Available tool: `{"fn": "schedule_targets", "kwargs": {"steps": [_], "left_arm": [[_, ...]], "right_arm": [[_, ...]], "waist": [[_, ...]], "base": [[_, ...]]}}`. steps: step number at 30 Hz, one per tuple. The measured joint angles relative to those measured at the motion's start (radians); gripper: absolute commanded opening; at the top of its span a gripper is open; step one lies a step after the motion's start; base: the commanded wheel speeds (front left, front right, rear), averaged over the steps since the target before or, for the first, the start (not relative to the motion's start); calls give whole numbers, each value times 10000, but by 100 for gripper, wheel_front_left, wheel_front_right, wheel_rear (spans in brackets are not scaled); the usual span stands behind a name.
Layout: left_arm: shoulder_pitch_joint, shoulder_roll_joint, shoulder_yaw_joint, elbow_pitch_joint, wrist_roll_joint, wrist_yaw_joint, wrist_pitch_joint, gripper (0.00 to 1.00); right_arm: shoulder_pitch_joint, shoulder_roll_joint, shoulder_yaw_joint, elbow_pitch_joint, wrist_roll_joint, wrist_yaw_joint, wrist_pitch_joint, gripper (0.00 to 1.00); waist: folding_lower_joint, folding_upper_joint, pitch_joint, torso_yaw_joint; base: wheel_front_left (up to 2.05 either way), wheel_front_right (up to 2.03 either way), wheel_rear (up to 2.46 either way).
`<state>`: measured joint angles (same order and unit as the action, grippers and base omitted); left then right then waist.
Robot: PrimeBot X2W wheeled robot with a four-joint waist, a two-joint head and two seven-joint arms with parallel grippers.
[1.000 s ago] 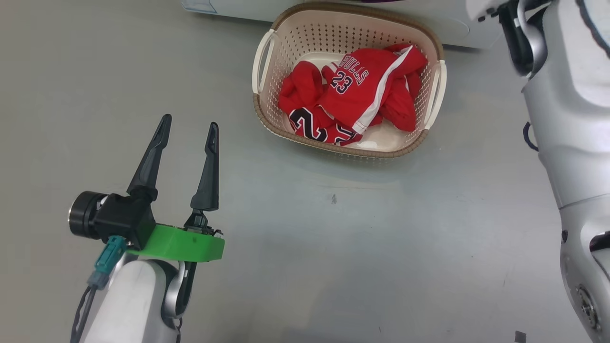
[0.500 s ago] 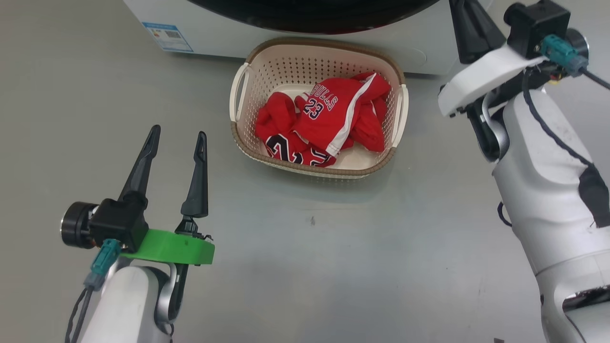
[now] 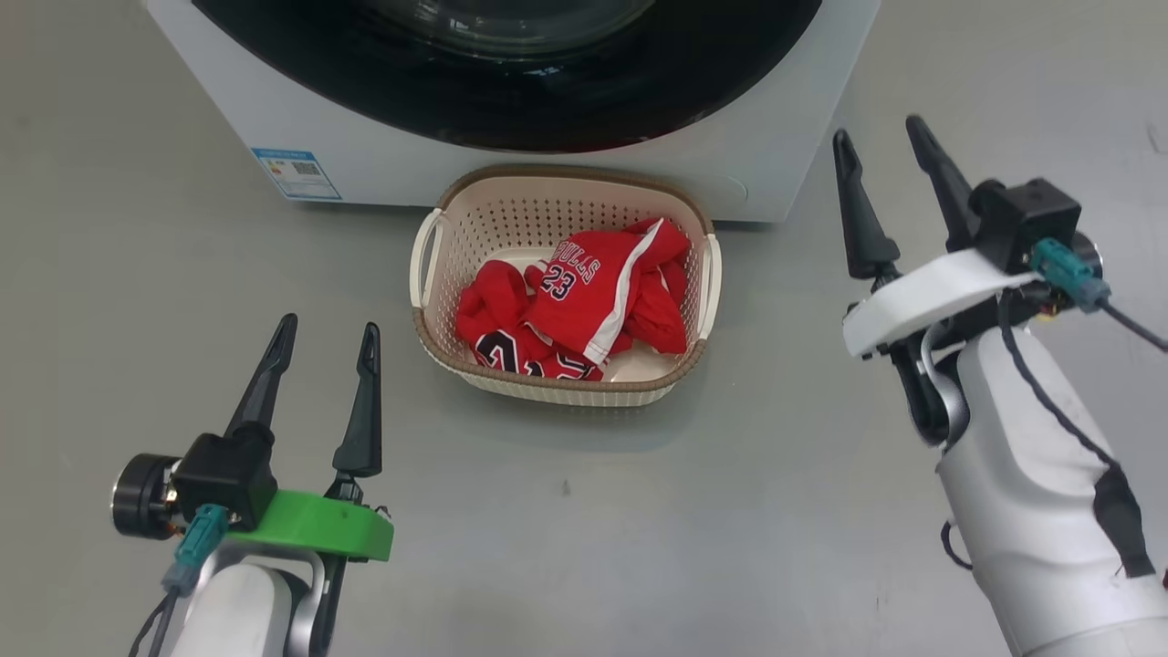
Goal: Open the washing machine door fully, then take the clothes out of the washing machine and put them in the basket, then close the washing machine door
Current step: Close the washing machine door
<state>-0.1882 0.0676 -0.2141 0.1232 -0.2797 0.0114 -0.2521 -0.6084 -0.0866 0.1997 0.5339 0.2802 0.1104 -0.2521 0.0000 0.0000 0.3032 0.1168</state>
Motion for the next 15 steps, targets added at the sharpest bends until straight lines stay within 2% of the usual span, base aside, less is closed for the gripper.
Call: {"fn": "schedule_targets", "kwargs": {"steps": [11, 15], "left_arm": [[740, 105, 13, 276, 63, 10, 0, 100], [906, 119, 12, 291, 63, 12, 0, 100]], "right_arm": [[2460, 169, -284, -803, 111, -337, 0, 100], [2943, 201, -280, -1058, 111, -339, 0, 100]], "waist": [[0, 0, -1102, -372], [0, 0, -1347, -461]], "base": [[0, 0, 0], [0, 0, 0]]}}
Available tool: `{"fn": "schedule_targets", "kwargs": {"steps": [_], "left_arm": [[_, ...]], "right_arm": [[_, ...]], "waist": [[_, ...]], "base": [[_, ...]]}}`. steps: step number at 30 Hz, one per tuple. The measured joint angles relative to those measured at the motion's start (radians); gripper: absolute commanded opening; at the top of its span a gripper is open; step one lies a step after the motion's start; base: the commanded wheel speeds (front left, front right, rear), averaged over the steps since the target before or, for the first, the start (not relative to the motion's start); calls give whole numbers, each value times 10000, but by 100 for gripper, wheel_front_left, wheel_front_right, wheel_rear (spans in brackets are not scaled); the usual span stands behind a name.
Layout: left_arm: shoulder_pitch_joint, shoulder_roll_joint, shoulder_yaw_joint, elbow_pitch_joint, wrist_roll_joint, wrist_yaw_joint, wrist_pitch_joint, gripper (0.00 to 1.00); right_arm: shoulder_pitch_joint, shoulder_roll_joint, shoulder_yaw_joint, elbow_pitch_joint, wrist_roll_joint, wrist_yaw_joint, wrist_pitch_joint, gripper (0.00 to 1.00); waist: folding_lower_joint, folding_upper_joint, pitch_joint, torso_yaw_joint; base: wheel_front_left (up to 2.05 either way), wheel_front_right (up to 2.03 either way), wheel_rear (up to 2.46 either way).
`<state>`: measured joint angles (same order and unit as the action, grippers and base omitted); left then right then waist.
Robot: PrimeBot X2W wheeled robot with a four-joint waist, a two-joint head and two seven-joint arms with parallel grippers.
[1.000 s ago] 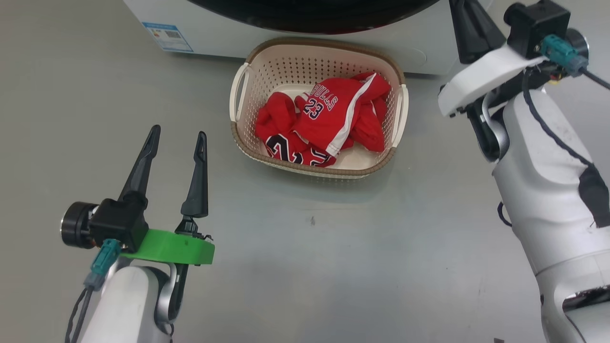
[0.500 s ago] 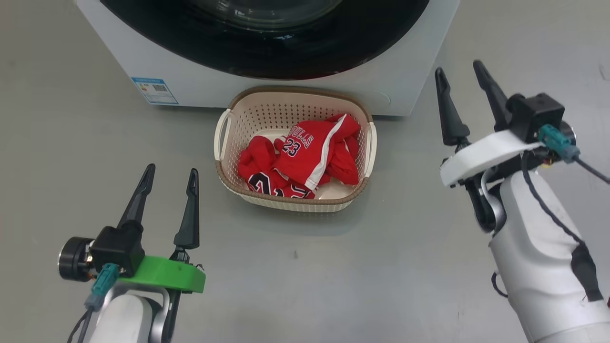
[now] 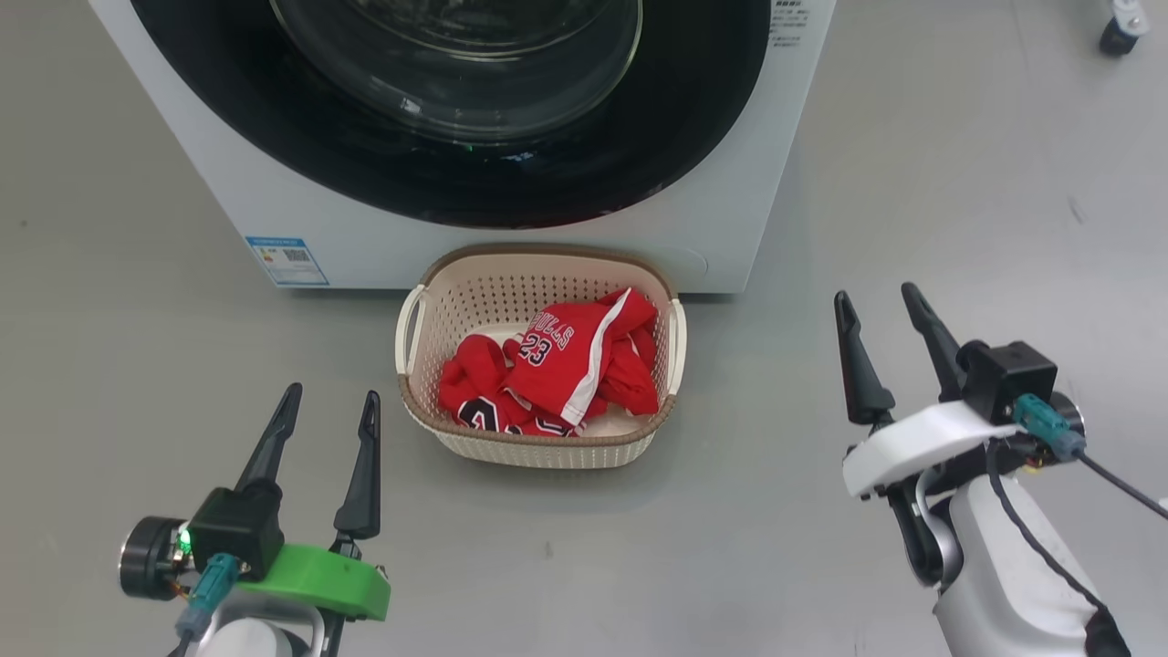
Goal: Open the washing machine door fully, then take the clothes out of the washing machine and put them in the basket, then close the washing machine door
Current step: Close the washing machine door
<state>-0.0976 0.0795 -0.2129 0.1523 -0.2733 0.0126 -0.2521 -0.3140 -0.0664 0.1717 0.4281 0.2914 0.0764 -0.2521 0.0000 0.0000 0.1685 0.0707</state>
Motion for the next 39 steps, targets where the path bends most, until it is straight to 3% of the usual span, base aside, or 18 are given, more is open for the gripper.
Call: {"fn": "schedule_targets", "kwargs": {"steps": [16, 23, 39], "left_arm": [[652, 73, -29, -17, -8, 12, 44, 100], [797, 86, -35, -98, -8, 94, 148, 100], [897, 90, -86, -213, -8, 144, 447, 100]], "right_arm": [[1997, 56, 0, -1218, 59, -272, 0, 100], [2566, 12, -121, -1722, -19, -529, 0, 100], [3237, -84, -148, -2527, -113, -694, 2, 100]], "waist": [[0, 0, -892, -487], [0, 0, -1034, -620], [0, 0, -1167, -644]], "base": [[0, 0, 0], [0, 0, 0], [0, 0, 0]]}}
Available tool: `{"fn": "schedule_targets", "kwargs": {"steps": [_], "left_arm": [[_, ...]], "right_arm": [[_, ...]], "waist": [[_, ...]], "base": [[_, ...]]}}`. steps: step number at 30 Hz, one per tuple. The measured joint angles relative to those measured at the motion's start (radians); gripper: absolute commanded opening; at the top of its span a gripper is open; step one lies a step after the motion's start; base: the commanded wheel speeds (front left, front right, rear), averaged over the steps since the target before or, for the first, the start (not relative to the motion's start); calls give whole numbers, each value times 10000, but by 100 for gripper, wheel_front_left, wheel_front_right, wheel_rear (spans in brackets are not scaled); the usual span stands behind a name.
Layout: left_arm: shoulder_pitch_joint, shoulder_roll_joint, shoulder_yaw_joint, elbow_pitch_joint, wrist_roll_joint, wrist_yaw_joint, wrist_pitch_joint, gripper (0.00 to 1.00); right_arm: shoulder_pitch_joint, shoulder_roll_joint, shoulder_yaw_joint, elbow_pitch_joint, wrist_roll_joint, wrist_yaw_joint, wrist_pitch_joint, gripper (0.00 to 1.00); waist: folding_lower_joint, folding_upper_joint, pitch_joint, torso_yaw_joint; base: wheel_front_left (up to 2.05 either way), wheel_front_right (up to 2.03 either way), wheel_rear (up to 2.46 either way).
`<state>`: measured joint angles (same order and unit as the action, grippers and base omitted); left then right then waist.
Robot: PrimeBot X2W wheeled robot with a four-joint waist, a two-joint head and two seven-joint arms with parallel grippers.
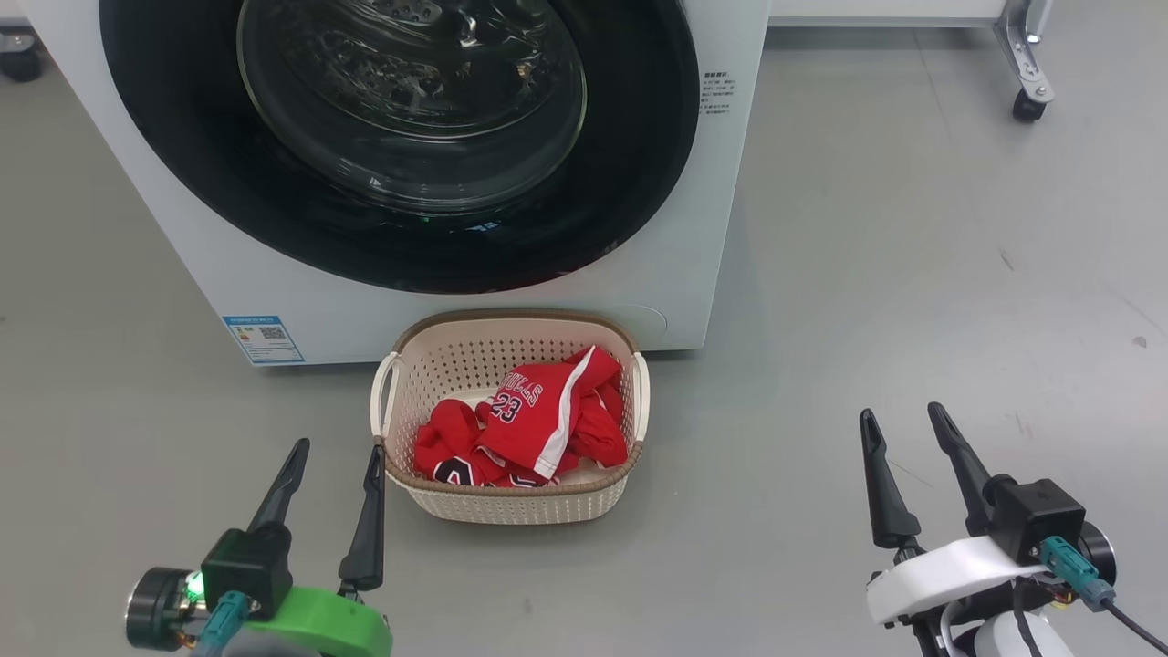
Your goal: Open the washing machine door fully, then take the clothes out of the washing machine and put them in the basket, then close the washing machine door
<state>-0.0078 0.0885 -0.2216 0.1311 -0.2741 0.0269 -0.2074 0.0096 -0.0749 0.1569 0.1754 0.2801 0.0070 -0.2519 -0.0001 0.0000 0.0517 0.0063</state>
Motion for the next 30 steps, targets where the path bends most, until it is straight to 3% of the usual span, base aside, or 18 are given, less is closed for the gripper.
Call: {"fn": "schedule_targets", "kwargs": {"steps": [30], "left_arm": [[152, 6, -23, -324, 0, 178, 217, 100]], "right_arm": [[599, -92, 10, -970, 0, -190, 280, 100]], "waist": [[0, 0, 36, 3]], "base": [[0, 0, 0]]}}
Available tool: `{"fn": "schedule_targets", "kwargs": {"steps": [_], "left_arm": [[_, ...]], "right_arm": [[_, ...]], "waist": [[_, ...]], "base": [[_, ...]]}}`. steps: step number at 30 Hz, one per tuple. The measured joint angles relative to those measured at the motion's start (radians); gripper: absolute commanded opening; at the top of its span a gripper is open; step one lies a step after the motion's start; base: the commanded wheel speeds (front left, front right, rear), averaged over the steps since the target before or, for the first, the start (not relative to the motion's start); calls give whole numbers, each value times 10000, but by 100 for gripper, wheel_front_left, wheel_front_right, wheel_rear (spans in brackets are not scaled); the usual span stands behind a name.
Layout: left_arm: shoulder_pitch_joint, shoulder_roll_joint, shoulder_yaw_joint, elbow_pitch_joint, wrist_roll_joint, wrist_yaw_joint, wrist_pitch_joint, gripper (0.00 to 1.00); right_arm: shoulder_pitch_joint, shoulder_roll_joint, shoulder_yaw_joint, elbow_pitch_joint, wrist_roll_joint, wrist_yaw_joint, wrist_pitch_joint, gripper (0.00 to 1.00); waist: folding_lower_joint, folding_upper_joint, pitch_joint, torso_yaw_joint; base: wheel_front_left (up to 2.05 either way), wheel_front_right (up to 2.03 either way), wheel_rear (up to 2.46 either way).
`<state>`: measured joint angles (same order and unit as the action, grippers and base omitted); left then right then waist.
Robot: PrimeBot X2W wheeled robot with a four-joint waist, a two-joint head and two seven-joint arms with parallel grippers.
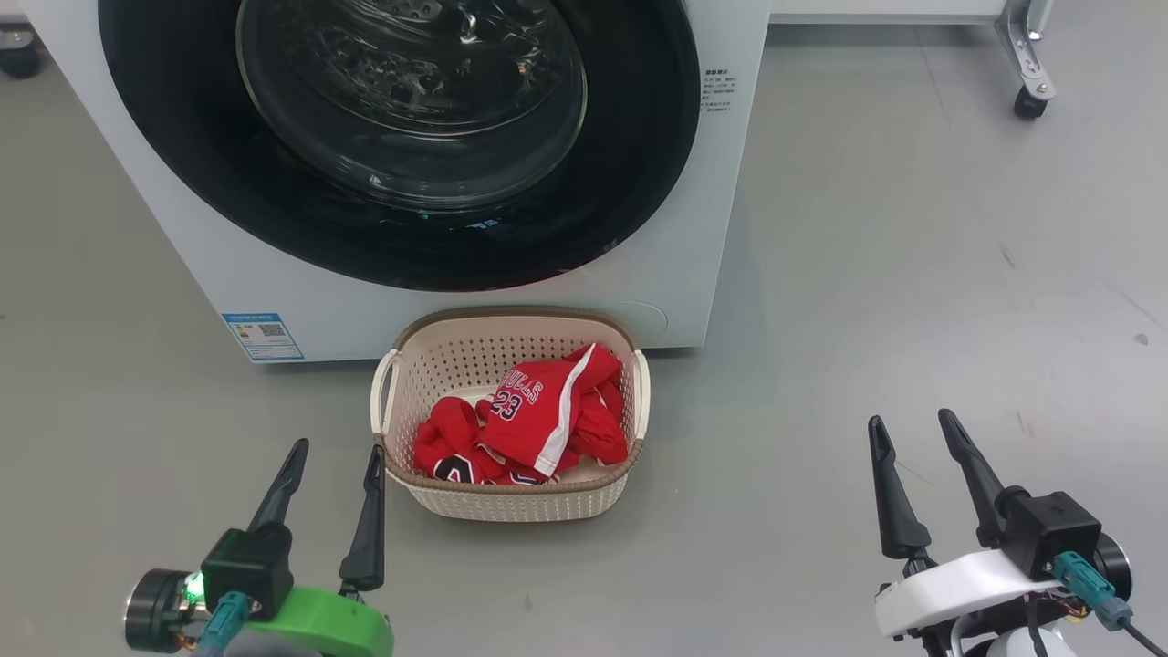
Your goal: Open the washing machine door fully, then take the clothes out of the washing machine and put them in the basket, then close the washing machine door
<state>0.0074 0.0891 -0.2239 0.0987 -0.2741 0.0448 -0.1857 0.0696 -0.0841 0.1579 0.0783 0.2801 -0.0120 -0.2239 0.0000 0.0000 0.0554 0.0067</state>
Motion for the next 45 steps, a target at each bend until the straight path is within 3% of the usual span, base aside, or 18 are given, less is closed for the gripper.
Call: {"fn": "schedule_targets", "kwargs": {"steps": [6, 7, 17, 45], "left_arm": [[0, -4, -21, -46, -2, 4, -4, 100], [1, -19, -27, 2, -2, 15, 0, 0], [237, -144, -86, 499, -380, -63, 0, 0], [223, -213, 625, 589, -4487, -426, 715, 0]], "right_arm": [[12, -86, -2, -113, 0, -2, 88, 100], [15, -81, 2, -65, 0, 4, 86, 0], [266, 71, 71, 395, 408, 19, 86, 0], [181, 159, -571, 520, 4479, 316, 859, 0]], "waist": [[0, 0, 35, 38], [0, 0, 37, 42], [0, 0, 12, 36], [0, 0, -140, 6]], "base": [[0, 0, 0], [0, 0, 0], [0, 0, 0], [0, 0, 0]]}}
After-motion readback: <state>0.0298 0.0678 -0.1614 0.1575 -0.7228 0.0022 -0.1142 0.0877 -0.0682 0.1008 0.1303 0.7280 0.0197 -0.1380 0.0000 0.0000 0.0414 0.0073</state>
